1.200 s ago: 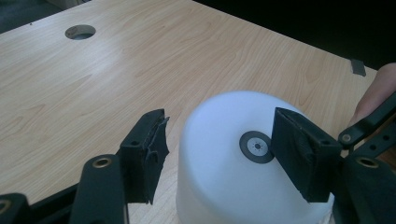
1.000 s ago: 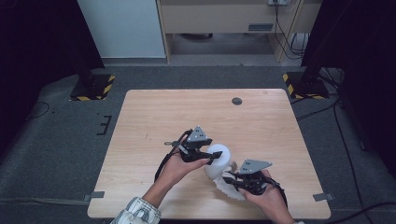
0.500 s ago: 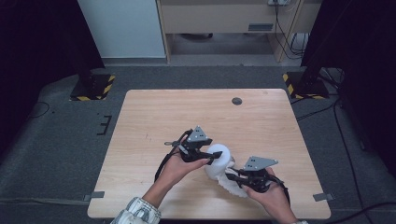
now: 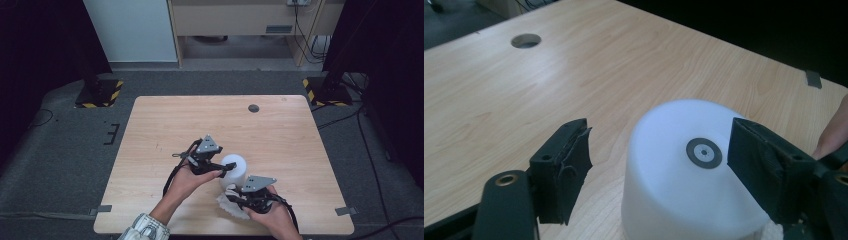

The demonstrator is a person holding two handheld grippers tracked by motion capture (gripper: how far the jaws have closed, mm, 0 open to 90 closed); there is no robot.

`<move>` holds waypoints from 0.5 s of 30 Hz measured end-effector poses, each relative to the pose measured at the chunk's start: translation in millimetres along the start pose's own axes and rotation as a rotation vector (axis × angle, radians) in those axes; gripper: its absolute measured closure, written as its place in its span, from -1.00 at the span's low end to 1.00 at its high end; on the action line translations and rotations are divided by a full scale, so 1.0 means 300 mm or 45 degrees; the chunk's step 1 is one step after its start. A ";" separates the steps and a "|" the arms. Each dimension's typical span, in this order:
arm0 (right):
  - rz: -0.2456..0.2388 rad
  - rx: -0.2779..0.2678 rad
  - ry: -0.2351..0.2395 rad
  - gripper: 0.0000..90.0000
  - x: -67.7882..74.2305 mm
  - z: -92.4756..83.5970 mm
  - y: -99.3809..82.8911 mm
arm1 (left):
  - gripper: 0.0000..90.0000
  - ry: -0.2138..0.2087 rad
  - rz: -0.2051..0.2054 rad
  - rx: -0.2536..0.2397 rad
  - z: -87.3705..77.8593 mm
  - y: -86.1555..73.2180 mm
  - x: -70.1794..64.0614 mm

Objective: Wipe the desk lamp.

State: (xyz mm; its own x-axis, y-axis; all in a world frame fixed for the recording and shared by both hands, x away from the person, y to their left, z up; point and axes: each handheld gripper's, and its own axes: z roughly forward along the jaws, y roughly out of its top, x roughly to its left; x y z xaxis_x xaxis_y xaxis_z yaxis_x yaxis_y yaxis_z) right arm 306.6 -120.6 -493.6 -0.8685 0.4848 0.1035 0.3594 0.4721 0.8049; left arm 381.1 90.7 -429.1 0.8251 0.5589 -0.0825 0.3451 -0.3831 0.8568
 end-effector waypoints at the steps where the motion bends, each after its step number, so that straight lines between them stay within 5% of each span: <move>1: -0.002 -0.003 0.008 0.73 0.013 0.013 0.008 | -0.48 0.005 -0.004 -0.010 -0.009 -0.004 0.001; 8: -0.020 -0.016 0.017 0.70 0.066 0.085 0.029 | -0.47 0.075 0.004 -0.044 -0.173 -0.125 0.016; 15: -0.033 0.012 -0.012 0.68 0.095 0.153 0.020 | -0.45 0.106 -0.049 -0.032 -0.251 -0.280 0.023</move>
State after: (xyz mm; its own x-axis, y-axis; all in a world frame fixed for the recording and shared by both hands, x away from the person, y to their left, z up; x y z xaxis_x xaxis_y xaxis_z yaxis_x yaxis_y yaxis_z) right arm 299.6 -70.0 -512.6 -0.8744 0.4791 0.0773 0.3400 0.4912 0.8019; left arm 324.3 182.1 -463.3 0.7711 0.6324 -0.0742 0.3637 -0.3418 0.8666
